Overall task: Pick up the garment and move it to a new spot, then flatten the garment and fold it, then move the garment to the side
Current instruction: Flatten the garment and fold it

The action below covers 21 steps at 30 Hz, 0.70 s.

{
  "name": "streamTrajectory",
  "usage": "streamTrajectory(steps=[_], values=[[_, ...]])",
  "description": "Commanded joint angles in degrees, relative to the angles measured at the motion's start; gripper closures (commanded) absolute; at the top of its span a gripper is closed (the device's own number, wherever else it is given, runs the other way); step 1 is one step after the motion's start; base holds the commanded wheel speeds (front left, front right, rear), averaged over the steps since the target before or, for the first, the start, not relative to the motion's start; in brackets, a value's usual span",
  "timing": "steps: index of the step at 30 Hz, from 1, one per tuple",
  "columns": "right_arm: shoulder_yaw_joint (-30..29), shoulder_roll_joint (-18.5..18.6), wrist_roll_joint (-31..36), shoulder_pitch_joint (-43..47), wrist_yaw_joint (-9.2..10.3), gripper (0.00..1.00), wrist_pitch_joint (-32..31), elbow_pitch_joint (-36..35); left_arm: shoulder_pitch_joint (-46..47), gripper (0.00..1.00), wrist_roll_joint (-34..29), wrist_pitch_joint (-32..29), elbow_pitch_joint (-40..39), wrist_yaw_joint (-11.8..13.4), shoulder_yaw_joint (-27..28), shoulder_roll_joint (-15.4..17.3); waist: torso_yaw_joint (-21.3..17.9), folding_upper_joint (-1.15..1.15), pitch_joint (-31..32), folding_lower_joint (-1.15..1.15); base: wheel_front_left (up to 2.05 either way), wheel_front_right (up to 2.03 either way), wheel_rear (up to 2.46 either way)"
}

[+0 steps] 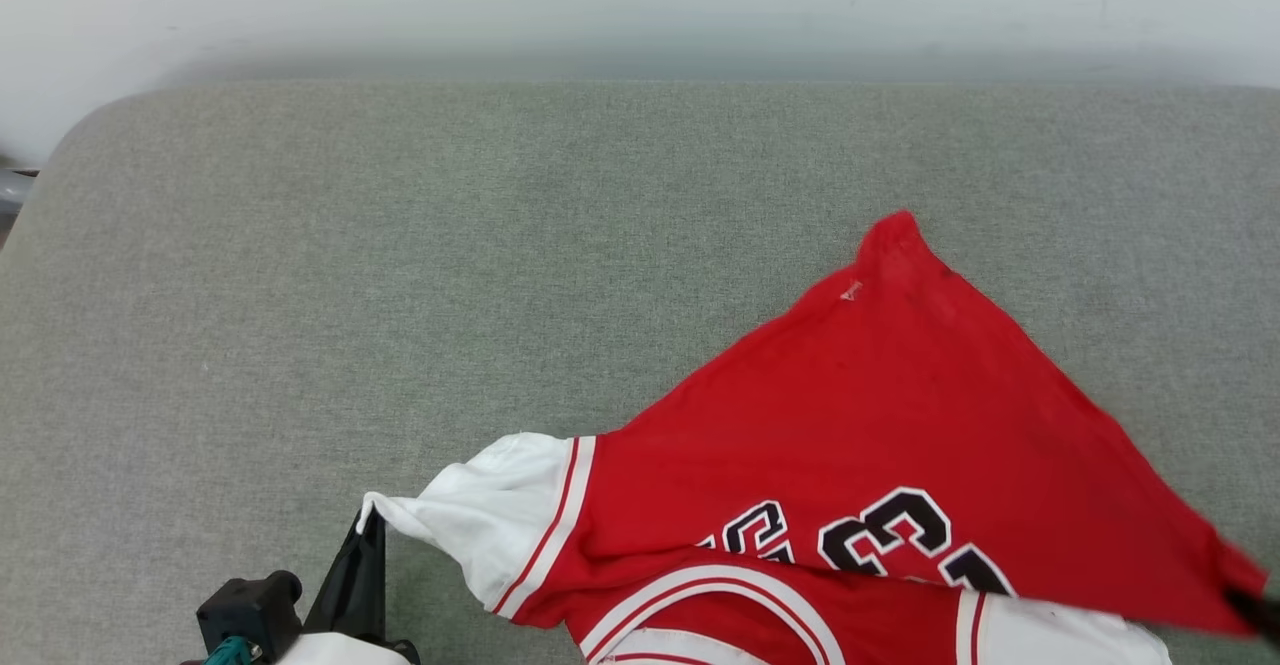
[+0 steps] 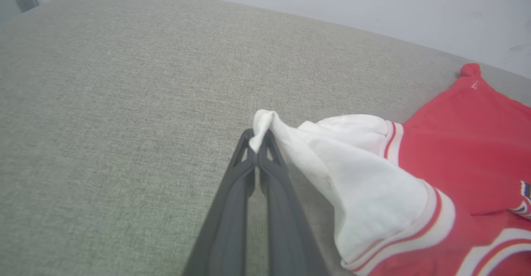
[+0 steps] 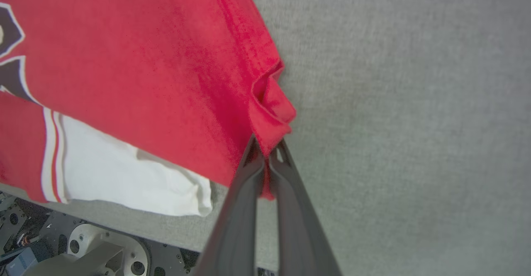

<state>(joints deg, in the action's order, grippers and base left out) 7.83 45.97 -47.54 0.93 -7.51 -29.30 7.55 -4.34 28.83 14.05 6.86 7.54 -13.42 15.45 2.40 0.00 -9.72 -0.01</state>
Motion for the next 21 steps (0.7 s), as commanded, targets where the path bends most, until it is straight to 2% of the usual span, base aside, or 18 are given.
streamTrajectory(steps=[1,6,10,11,12,13,21], values=[[-0.94,-2.1,0.87,3.79,0.05,1.0,-0.35,-0.42,-0.29,1.0,0.03,-0.2,-0.19,0.06,0.11,0.28,-0.07,0.0,-0.04,0.01,0.0,0.0,0.0],[-2.62,-7.84,2.88,10.32,0.06,1.0,-1.01,1.29,0.14,1.0,0.18,-0.12,0.06,0.18,-0.03,0.37,0.08,0.0,-0.17,0.01,0.0,0.0,0.0],[-3.47,-10.99,4.37,12.47,0.05,1.0,0.1,2.17,-0.25,1.0,0.31,-0.01,0.43,0.2,-0.14,0.46,0.21,0.0,0.09,0.01,0.0,0.0,0.0],[-4.16,-11.36,4.59,12.33,0.05,0.94,0.67,1.8,-0.44,1.0,0.39,0.02,0.49,0.27,-0.08,0.48,0.15,0.0,0.21,0.01,0.0,0.0,0.0],[-5.12,-11.41,5.2,11.89,0.07,0.5,1.43,1.23,-0.63,1.0,0.46,0.06,0.47,0.35,-0.01,0.54,0.07,0.0,0.3,0.01,0.0,0.0,0.0],[-6.12,-11.3,5.63,11.36,0.07,0.0,2.03,0.59,-0.77,1.0,0.49,0.07,0.44,0.41,0.04,0.58,-0.01,0.0,0.43,0.01,0.0,0.0,0.0],[-13.51,-10.62,7.74,5.26,0.05,0.0,4.51,-7.96,-0.36,1.0,0.13,0.12,-0.39,0.53,-0.77,0.36,0.63,0.0,0.65,0.01,0.0,0.0,0.0]])
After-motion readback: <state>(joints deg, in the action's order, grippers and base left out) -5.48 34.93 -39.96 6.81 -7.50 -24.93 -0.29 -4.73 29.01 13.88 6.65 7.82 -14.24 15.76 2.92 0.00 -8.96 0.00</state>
